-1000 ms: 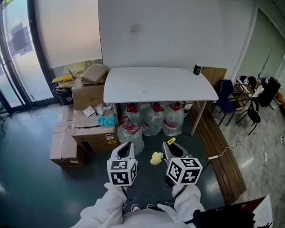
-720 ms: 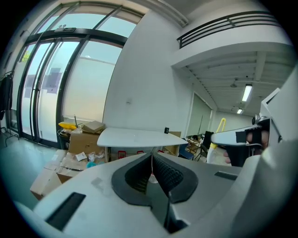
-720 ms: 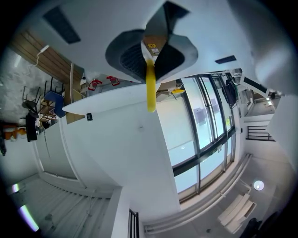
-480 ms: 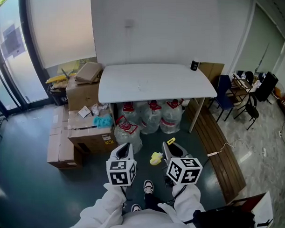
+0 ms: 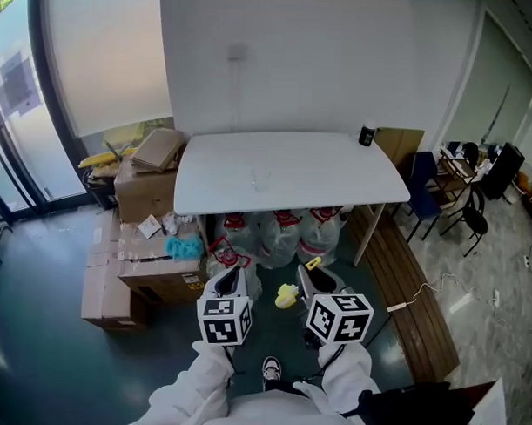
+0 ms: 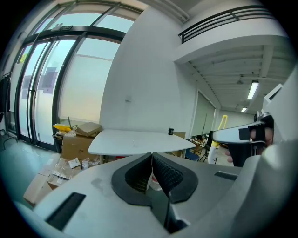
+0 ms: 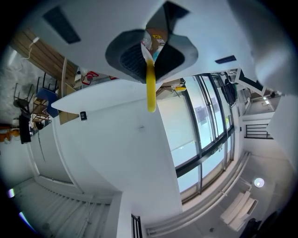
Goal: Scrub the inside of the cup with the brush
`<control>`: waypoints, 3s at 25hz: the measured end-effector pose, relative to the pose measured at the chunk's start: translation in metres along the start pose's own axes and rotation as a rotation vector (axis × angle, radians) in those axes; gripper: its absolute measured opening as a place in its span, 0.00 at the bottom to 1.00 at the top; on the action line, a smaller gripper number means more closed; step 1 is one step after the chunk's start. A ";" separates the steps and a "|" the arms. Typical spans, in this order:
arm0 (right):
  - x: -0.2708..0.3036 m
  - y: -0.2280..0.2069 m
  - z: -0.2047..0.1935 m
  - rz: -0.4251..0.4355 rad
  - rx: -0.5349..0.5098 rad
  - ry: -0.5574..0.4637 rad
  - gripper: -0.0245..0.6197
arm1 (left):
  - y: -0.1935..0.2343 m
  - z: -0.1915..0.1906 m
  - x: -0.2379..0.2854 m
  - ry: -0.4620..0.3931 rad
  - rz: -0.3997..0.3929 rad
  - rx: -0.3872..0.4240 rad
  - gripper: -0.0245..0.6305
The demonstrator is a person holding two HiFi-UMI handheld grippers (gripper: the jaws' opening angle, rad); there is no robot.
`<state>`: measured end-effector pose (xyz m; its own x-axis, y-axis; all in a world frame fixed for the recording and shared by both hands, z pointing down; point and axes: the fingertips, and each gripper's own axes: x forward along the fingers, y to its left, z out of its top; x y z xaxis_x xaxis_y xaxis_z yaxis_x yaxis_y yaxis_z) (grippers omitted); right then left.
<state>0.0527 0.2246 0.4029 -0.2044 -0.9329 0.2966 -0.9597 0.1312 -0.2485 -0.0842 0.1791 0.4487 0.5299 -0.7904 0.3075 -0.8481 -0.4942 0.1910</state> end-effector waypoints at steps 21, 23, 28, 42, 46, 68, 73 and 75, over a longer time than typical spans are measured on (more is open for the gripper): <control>0.131 -0.099 0.054 0.066 0.025 0.053 0.20 | 0.018 0.040 0.153 0.041 0.088 -0.022 0.06; 0.140 -0.105 0.055 0.064 0.035 0.056 0.20 | 0.022 0.042 0.163 0.044 0.089 -0.018 0.06; 0.167 -0.116 0.054 0.052 0.044 0.069 0.20 | 0.036 0.042 0.193 0.061 0.082 -0.022 0.06; 0.275 -0.140 0.123 0.003 -0.003 0.032 0.20 | 0.094 0.109 0.308 0.011 0.035 -0.048 0.06; 0.308 -0.145 0.137 -0.004 0.001 0.032 0.20 | 0.111 0.126 0.332 0.002 0.031 -0.039 0.06; 0.388 -0.186 0.165 0.023 0.018 0.080 0.20 | 0.157 0.126 0.405 0.075 0.124 -0.117 0.06; 0.391 -0.191 0.168 0.040 0.017 0.085 0.20 | 0.155 0.121 0.406 0.087 0.139 -0.108 0.06; 0.393 -0.190 0.168 0.048 0.013 0.086 0.20 | 0.157 0.116 0.406 0.094 0.143 -0.106 0.06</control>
<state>0.1874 -0.2231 0.4114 -0.2663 -0.8934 0.3619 -0.9459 0.1701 -0.2762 -0.0022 -0.2609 0.4955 0.4059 -0.8100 0.4233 -0.9126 -0.3345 0.2350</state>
